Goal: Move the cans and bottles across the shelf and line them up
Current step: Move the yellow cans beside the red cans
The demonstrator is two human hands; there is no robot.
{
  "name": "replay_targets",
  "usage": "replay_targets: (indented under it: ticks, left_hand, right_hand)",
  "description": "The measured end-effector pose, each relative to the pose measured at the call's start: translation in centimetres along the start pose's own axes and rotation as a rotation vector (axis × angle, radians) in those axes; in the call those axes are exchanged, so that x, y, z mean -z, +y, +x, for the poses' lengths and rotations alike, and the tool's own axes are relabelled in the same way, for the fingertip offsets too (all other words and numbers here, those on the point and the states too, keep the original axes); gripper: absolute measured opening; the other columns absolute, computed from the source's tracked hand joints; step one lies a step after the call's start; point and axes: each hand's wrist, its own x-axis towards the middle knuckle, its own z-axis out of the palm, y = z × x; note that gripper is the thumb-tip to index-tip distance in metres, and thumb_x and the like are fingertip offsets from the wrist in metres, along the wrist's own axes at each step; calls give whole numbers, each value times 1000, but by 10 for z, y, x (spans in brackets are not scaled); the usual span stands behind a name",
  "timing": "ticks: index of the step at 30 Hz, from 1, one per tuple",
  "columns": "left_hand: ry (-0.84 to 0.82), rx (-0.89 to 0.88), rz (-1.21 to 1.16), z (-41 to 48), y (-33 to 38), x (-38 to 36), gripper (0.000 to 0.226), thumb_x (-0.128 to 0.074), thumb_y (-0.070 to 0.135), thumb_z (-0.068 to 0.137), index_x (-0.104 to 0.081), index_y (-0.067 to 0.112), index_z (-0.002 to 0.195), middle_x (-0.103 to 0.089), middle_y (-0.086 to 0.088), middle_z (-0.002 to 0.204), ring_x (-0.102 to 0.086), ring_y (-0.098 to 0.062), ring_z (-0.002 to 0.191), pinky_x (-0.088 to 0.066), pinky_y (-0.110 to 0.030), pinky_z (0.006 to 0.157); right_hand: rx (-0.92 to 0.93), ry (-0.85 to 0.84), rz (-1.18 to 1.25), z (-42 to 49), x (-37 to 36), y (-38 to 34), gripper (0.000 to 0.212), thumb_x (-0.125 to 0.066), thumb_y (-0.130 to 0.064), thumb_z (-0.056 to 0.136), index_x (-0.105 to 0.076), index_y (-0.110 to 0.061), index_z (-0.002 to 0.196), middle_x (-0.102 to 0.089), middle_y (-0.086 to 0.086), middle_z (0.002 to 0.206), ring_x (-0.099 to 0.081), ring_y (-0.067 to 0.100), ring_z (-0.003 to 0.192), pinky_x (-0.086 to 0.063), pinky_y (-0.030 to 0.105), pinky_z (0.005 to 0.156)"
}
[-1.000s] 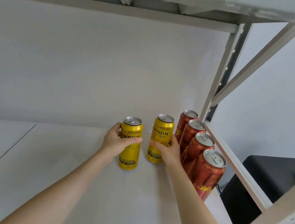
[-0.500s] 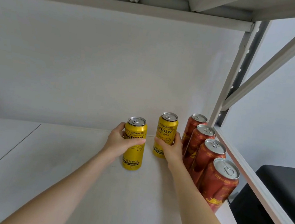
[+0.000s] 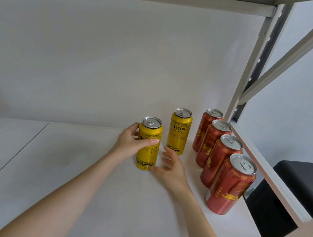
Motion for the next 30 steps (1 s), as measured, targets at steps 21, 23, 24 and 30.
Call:
replay_targets:
  ticks: [21, 23, 24, 30]
  left_hand:
    - [-166, -36, -19, -16, 13, -77, 58, -93, 40, 51, -60, 28, 97, -69, 5, 99, -70, -12, 92, -59, -36, 83]
    - [-163, -30, -6, -11, 14, -78, 55, -94, 40, 51, -62, 30, 94, -71, 6, 97, -71, -13, 91, -59, -40, 82]
    - [-162, -20, 1, -8, 14, -78, 58, -93, 46, 47, -63, 32, 94, -71, 6, 97, -71, -14, 91, -60, -41, 82]
    - [-124, 51, 31, 7, 14, -79, 75, -90, 57, 36, -61, 29, 98, -71, 5, 100, -71, -14, 93, -59, -45, 84]
  right_hand:
    - [47, 138, 32, -34, 48, -1, 61, -80, 4, 72, -49, -29, 114, -65, -8, 107, -63, -9, 88, -50, 12, 74]
    - [33, 147, 56, -30, 49, -1, 65, -79, 4, 73, -48, -26, 121, -64, -7, 109, -63, -8, 90, -50, 12, 75]
    - [28, 146, 67, -28, 49, -1, 66, -79, 4, 73, -47, -25, 124, -64, -7, 110, -63, -6, 92, -51, 12, 75]
    - [28, 131, 77, -13, 50, 2, 69, -80, 1, 74, -45, -26, 127, -62, -7, 117, -61, 5, 106, -51, 15, 77]
